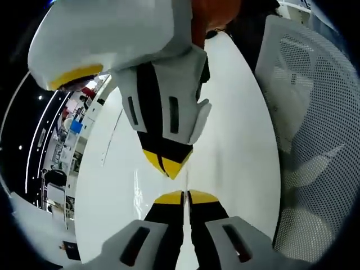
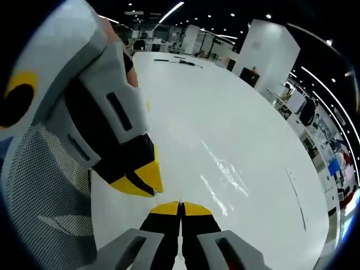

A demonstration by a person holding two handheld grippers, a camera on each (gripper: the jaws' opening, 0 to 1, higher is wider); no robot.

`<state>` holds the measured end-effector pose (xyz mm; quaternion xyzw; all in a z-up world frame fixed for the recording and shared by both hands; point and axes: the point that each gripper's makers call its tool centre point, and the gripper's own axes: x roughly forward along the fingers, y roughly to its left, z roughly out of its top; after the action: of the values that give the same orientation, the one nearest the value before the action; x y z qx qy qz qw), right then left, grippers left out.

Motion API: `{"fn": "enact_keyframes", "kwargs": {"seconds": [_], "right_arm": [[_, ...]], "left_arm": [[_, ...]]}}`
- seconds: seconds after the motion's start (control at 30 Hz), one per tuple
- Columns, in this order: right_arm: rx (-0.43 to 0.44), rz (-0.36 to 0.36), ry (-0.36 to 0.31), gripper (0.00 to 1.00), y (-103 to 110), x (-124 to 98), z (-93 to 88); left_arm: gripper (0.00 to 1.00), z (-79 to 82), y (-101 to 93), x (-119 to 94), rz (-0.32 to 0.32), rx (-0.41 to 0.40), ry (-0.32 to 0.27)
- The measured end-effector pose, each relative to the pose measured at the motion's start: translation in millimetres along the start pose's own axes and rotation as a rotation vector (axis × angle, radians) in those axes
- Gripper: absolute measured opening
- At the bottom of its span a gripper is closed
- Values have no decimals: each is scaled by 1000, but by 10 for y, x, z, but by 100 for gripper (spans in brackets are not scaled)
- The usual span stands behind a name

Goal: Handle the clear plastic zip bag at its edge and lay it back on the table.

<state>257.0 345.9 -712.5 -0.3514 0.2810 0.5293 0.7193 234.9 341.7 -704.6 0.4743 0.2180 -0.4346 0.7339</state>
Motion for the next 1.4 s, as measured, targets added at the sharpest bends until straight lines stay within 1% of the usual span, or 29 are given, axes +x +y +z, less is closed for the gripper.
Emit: {"fn": "enact_keyframes", "kwargs": {"seconds": [0.23, 0.37, 0.47, 0.57, 0.73, 0.83, 1.03, 1.13, 1.3, 1.4], "right_arm": [[27, -12, 1, 0, -28, -16, -16], [50, -31, -5, 0, -82, -46, -15], [81, -58, -12, 0, -188, -70, -44], [106, -81, -19, 0, -272, -98, -50], [127, -124, -21, 0, -392, -203, -64], [158, -151, -31, 0, -496, -241, -83], [170, -194, -39, 0, -590, -343, -48], [176, -209, -41, 0, -603, -395, -23], [167, -220, -35, 0, -621, -406, -4], [155, -229, -34, 0, -632, -433, 15]], "left_arm": [[0, 5, -42, 29, -11, 1, 0], [0, -4, -77, 52, -17, 1, 2], [0, 12, -91, 75, -18, 1, 0], [0, 62, -102, 102, -21, 6, -7], [0, 121, -75, 131, -20, 12, -18], [0, 147, -77, 135, -23, 11, -23], [0, 181, -130, 158, -39, 13, -30], [0, 186, -145, 165, -43, 4, -32], [0, 124, -226, 209, -57, -17, -29], [0, 118, -256, 216, -66, -25, -31]]}}
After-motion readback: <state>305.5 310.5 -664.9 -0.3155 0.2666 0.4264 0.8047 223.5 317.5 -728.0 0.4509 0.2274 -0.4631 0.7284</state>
